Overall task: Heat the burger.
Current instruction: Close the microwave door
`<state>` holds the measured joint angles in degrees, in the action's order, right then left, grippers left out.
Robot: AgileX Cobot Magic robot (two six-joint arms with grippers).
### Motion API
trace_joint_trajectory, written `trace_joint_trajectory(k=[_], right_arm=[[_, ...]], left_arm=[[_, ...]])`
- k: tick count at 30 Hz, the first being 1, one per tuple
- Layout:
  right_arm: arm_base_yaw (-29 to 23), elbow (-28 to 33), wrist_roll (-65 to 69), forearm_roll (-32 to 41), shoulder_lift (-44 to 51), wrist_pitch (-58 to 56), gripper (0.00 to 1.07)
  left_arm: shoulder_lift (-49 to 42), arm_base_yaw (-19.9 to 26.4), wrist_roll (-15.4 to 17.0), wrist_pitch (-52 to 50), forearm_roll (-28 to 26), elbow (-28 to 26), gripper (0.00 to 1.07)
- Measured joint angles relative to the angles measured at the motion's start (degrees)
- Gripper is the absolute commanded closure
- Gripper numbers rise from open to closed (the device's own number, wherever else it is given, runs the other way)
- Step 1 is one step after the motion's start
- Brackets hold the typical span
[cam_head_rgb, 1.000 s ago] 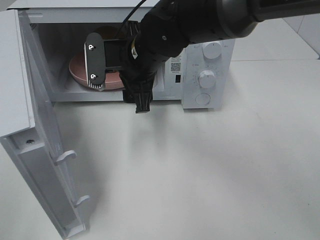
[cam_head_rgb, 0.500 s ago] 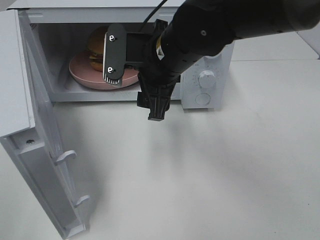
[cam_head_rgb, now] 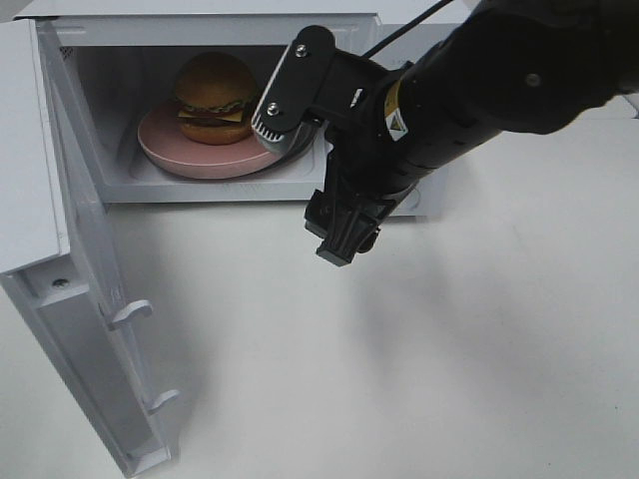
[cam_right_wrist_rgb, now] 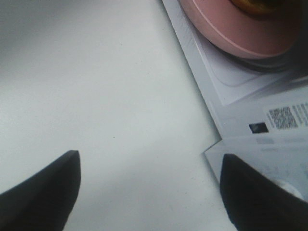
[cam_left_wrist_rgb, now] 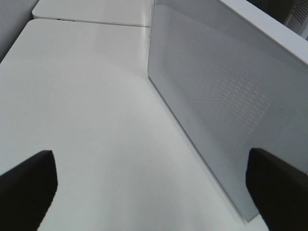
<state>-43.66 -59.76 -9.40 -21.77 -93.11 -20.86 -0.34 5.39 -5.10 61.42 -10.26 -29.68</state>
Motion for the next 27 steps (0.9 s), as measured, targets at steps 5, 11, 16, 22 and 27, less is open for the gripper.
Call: trace_joint_trajectory(k=[5, 11, 16, 22, 27], right_arm=[[0.0, 2.41, 7.51, 0.0, 3.9, -3.84, 0.31], [0.0, 2.86, 16.39, 0.0, 7.79, -13.06, 0.31], [0.0, 3.55, 20.74, 0.06, 11.0, -21.37, 0.31], [0.0, 6.82, 21.66, 0.06, 17.36, -24.64, 0.31], [0.0, 8.37, 21.72, 0.06, 22.0, -28.36, 0.31]], left_arm=[[0.0, 0.0, 0.0, 0.0, 0.0, 0.0, 0.07], [0.0, 0.0, 0.0, 0.0, 0.0, 0.0, 0.07], [0.0, 0.0, 0.0, 0.0, 0.0, 0.0, 0.07], [0.0, 0.0, 0.0, 0.0, 0.0, 0.0, 0.07], [0.0, 0.0, 0.0, 0.0, 0.0, 0.0, 0.07]])
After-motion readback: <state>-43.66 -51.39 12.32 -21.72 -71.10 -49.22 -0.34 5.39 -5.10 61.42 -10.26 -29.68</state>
